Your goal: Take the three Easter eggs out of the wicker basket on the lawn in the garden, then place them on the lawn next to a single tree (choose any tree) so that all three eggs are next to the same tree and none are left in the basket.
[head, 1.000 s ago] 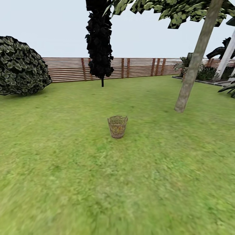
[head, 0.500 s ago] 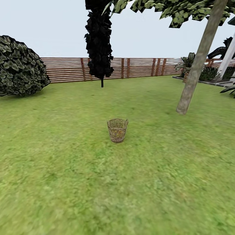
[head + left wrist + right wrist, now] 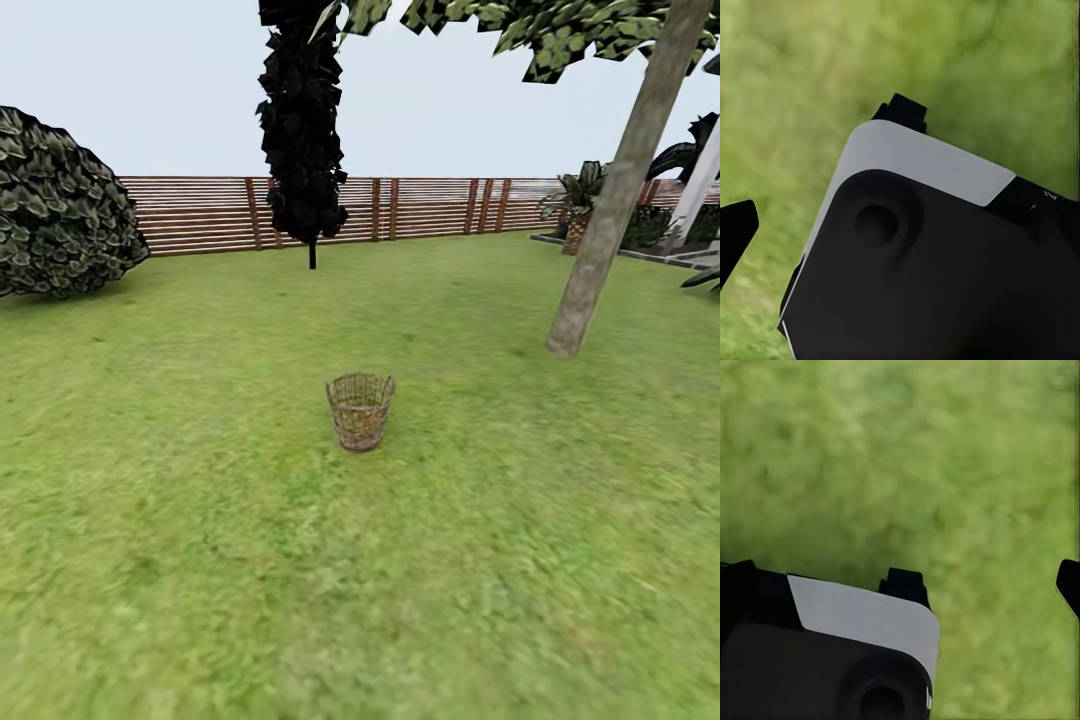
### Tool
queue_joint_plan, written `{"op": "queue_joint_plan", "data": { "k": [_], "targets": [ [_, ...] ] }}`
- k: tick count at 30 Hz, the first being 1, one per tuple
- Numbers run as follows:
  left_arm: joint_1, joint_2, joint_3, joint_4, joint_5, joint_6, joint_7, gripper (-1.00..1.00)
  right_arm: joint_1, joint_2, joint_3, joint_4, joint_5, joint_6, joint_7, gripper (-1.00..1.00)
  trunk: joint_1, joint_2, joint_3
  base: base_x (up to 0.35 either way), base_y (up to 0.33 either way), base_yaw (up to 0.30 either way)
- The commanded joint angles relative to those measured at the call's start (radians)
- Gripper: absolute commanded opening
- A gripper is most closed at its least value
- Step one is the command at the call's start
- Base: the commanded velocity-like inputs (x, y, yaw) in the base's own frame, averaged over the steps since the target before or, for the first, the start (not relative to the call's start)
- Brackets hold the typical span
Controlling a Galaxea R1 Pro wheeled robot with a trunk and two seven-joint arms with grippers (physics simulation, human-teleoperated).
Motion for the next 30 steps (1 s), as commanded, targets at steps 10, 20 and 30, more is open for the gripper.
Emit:
{"op": "queue_joint_plan", "data": {
  "k": [10,20,30],
  "targets": [
    [-0.001,0.0,0.006,0.001,-0.001,0.001,0.003,1.0,-0.002,0.0,0.002,0.005,0.002,-0.006,0.0,1.0,0.001,0.0,-0.001,0.326,0.0,0.0],
    [-0.001,0.0,0.006,0.001,0.0,0.001,0.003,1.0,-0.002,-0.001,0.001,0.004,0.004,-0.006,0.0,1.0,0.001,0.0,-0.001,0.326,0.0,0.0],
    [-0.001,0.0,0.006,0.001,0.0,0.001,0.003,1.0,-0.002,0.0,0.002,0.004,0.005,-0.006,0.0,1.0,0.001,0.0,-0.001,0.326,0.0,0.0]
  ]
}}
